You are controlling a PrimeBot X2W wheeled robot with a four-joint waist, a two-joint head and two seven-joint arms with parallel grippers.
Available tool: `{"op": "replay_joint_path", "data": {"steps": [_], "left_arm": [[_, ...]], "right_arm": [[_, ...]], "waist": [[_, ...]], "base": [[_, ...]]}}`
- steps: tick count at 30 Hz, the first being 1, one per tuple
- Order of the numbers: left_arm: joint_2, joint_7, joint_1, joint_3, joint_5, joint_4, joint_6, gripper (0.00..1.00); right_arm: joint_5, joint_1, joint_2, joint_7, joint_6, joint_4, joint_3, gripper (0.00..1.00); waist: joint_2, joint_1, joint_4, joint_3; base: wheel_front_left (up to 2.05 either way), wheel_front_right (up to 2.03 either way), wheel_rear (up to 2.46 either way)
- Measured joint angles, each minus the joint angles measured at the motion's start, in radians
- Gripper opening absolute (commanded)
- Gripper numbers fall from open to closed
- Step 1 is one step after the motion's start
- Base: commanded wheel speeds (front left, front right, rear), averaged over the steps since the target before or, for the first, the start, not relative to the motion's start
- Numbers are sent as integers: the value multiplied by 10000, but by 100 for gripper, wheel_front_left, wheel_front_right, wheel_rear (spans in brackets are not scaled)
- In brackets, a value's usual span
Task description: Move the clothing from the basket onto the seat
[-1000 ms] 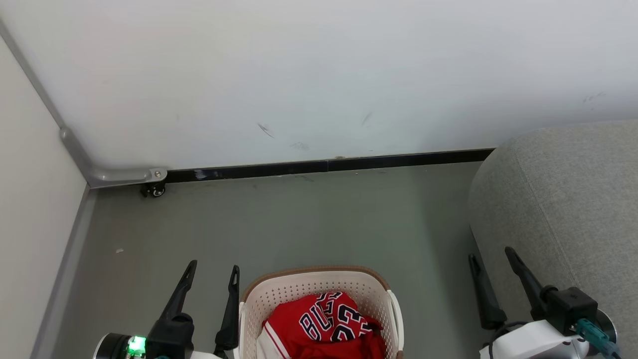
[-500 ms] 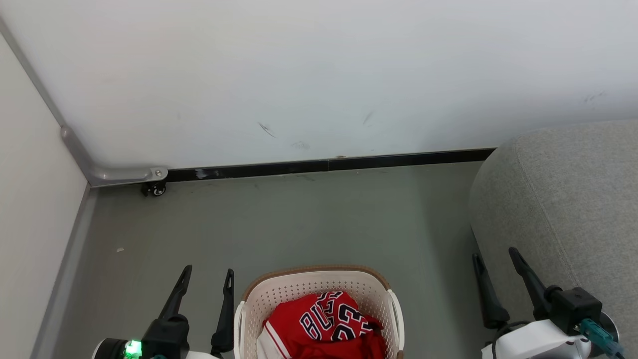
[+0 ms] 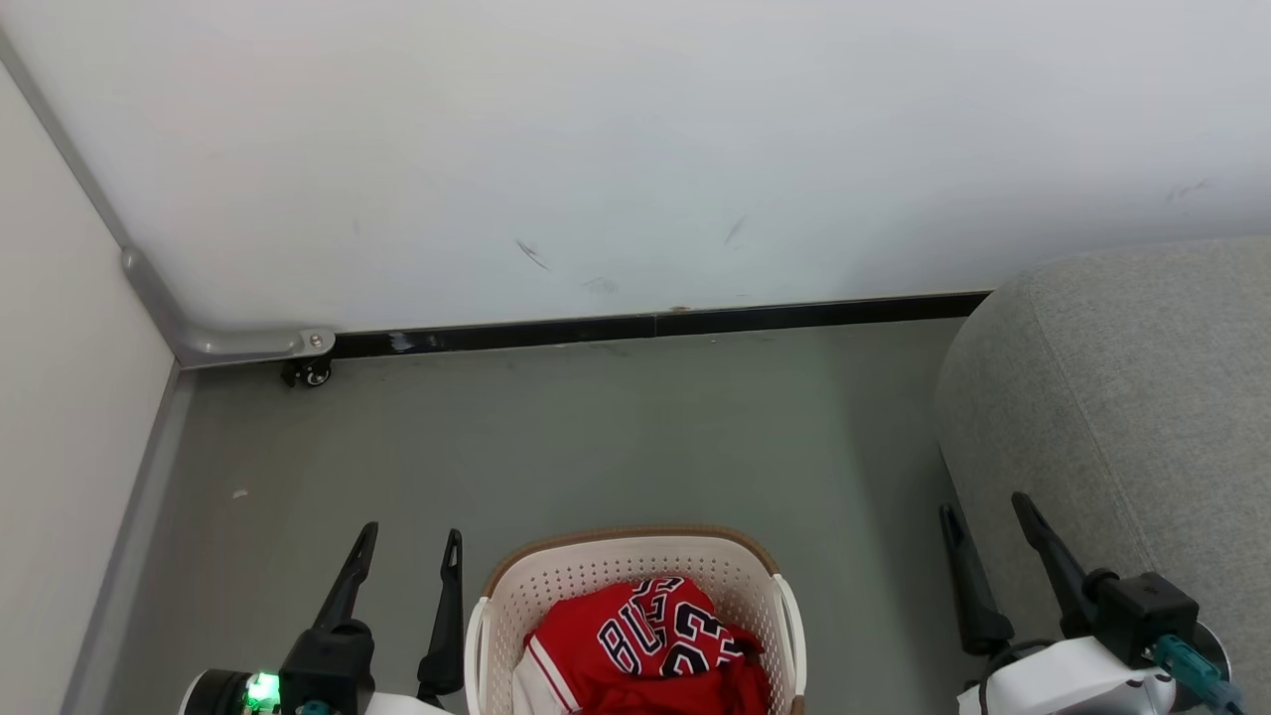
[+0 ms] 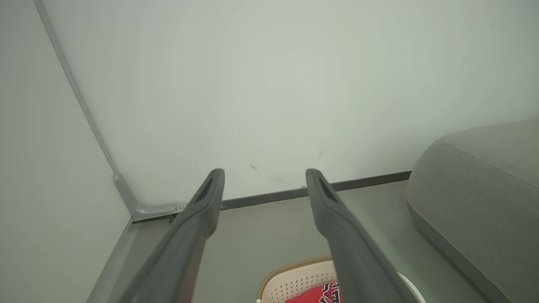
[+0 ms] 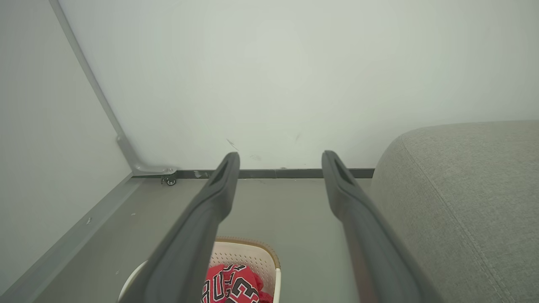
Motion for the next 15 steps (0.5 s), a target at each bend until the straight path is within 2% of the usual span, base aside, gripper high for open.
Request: {"op": "replay_joint_path", "data": {"steps": [15], "left_arm": [[-15,0,-4,6,0,54,0,100]], "right_arm": [[0,0,0,-71,0,17,105,100]], "waist": [[0,-1,16,8]], "base": [[0,0,0]]}}
